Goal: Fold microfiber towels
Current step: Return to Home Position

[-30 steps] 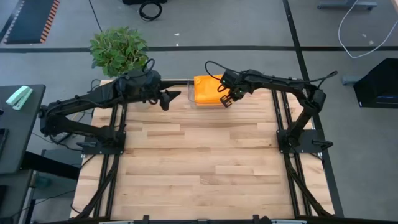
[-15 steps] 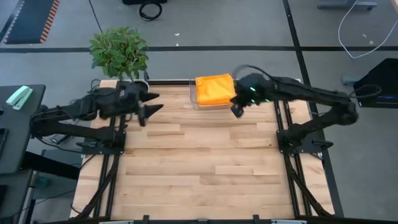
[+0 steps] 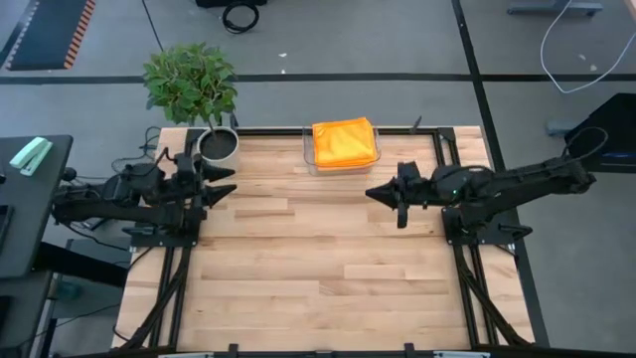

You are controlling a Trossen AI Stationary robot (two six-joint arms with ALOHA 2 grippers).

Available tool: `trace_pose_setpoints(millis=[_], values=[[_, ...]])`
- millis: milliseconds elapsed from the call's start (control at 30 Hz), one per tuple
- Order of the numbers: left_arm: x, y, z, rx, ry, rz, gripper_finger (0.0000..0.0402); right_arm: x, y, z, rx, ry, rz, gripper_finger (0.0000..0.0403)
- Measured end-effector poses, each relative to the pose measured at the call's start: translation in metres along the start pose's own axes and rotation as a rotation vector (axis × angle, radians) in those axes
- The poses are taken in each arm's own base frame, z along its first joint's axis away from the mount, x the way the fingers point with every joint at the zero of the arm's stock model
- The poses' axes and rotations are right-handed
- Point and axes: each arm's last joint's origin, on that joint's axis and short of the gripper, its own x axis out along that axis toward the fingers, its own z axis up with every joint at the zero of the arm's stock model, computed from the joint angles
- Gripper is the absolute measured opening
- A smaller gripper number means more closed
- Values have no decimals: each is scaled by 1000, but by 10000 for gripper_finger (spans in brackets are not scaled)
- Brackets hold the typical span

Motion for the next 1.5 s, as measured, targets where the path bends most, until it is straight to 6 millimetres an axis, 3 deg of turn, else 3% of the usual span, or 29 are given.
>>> trace_pose_setpoints(millis=[167,367,800,1100,1300,1500], values=[[-2,10,-26,-43,-3,7,219,4,-22,-47,68,-38,14,1],[3,21,-61,-59,61,32,162,1,-41,-86,108,-26,9,1],[4,36,-112,-155,110,23,9,-29,-70,-127,155,-148,22,1],[10,41,-134,-197,48,-41,22,-39,-74,-131,71,-161,50,1],[15,41,-141,-198,46,-50,12,-38,-77,-142,24,-36,53,1],[19,42,-148,-61,118,-33,27,-38,-79,-153,-192,96,118,4]])
